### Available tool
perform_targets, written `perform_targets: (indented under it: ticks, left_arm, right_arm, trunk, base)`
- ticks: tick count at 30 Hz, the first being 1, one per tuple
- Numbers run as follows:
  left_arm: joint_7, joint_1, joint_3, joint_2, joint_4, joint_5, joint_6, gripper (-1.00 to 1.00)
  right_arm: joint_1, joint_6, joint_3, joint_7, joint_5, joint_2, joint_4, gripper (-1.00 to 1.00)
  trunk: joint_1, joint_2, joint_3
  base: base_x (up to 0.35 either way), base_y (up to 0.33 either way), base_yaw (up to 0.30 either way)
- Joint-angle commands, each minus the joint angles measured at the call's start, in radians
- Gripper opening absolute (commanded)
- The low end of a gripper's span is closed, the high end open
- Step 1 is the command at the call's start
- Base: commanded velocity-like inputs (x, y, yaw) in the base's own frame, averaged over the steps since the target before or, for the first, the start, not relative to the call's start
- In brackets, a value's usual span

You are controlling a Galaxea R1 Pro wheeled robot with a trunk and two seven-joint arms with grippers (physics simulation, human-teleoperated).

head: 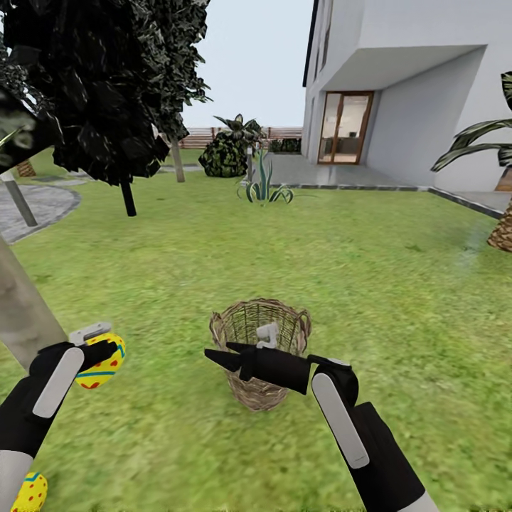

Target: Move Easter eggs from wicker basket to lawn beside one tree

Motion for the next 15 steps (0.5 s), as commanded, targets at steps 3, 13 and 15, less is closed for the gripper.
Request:
perform_targets:
  ticks: [3,13,15]
  left_arm:
    - [-0.001,-0.001,0.000,0.003,0.049,0.010,0.002,-1.00]
    - [-0.074,-0.002,0.000,0.033,0.132,0.009,-0.044,-1.00]
    - [-0.089,-0.002,0.000,0.037,0.154,0.008,-0.071,-1.00]
  right_arm:
    - [-0.001,0.006,0.000,0.003,-0.004,0.000,0.000,1.00]
    - [0.004,0.005,0.002,-0.001,-0.002,0.002,0.000,1.00]
    - [0.004,0.005,0.002,-0.002,-0.002,0.002,0.000,1.00]
  trunk:
    - [0.001,-0.001,-0.013]
    - [0.006,-0.004,-0.051]
    - [0.006,-0.004,-0.059]
  base:
    - [0.000,0.000,0.000]
    - [0.000,0.000,0.065]
    - [0.000,0.000,0.245]
